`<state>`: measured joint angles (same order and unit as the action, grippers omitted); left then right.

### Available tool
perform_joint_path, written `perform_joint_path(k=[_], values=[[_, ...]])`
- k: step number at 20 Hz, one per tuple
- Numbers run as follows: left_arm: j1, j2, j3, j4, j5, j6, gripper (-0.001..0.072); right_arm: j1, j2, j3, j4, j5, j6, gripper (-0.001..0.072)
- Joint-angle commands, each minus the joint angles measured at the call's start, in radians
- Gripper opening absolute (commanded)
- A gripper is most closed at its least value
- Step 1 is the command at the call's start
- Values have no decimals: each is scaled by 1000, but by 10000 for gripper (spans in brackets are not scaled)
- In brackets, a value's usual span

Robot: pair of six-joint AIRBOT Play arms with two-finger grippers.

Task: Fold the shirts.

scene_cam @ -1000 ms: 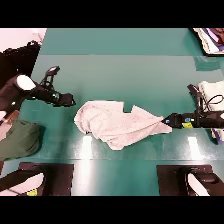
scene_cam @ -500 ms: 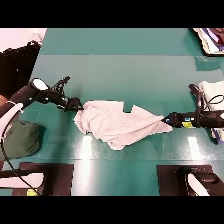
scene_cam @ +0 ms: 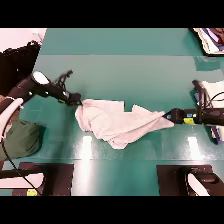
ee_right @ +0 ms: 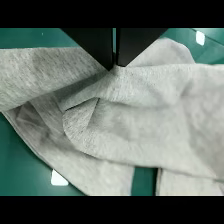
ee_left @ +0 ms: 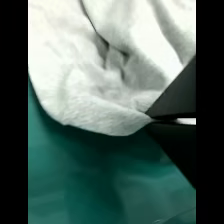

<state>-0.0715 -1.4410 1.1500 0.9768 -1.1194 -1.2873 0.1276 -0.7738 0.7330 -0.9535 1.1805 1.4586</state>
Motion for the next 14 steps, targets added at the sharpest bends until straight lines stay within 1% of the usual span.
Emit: perform_joint_path(k=[1,5,10,12,14], values=[[24,92,180,19,-69,-23,24,-1,-2,159,-45,-6,-2,11],[35,309,446,39,-67,-23,24,0,-51,502,-80,49,-13,10],[35,536,710,38,-68,-23,25,-1,-118,920,-98,177,-27,10],[35,595,785,38,-68,-26,24,-1,-112,1023,-117,199,-27,10],[35,621,872,38,-80,-67,24,-1,-84,1089,-188,218,-26,10]])
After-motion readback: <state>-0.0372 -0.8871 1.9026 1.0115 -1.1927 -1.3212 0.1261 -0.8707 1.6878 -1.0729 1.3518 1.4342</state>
